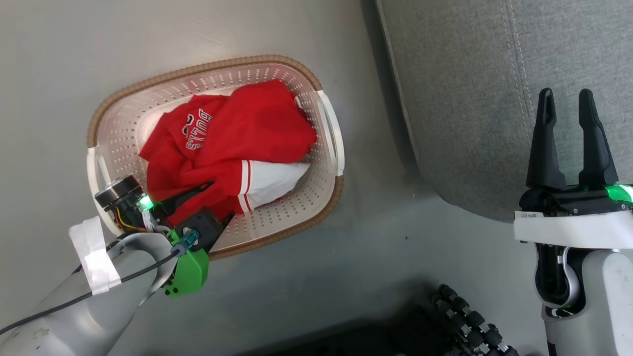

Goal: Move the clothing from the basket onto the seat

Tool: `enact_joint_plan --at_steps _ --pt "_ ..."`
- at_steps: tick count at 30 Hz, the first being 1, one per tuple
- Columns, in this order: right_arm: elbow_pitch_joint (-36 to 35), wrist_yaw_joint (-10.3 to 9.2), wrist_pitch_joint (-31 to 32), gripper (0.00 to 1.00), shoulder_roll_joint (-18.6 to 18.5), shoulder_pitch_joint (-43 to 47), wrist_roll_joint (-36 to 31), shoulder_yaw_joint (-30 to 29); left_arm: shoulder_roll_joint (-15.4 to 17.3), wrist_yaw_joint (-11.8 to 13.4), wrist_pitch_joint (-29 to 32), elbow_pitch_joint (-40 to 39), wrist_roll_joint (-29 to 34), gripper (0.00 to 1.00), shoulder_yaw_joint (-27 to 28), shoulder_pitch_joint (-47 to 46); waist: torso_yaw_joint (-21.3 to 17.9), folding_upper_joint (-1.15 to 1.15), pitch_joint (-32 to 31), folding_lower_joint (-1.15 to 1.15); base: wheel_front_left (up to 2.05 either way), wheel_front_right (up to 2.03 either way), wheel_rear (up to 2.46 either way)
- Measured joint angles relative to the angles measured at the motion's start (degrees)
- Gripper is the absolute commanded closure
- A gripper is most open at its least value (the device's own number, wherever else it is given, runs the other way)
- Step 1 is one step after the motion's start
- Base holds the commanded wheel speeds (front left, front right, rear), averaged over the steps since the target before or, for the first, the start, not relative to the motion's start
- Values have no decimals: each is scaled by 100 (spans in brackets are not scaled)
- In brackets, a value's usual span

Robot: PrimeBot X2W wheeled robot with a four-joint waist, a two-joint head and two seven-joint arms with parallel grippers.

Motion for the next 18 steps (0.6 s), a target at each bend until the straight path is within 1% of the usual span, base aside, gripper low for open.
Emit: enact_joint_plan --at_steps 6,10,14,18 --pt "32 0 0 0 0 -8 149 53 -111 43 1 352 367 0 -125 -194 -120 0 281 0 0 0 0" --pt "41 0 0 0 1 -12 230 101 -158 244 0 650 656 0 -260 -348 -218 0 378 0 0 0 0" --pt "42 0 0 0 0 -11 311 122 -229 423 1 1095 773 0 -320 -476 -301 0 455 0 0 0 0" --pt "49 0 0 0 0 -3 382 152 -282 631 0 1303 869 0 -352 -581 -353 0 537 0 0 0 0"
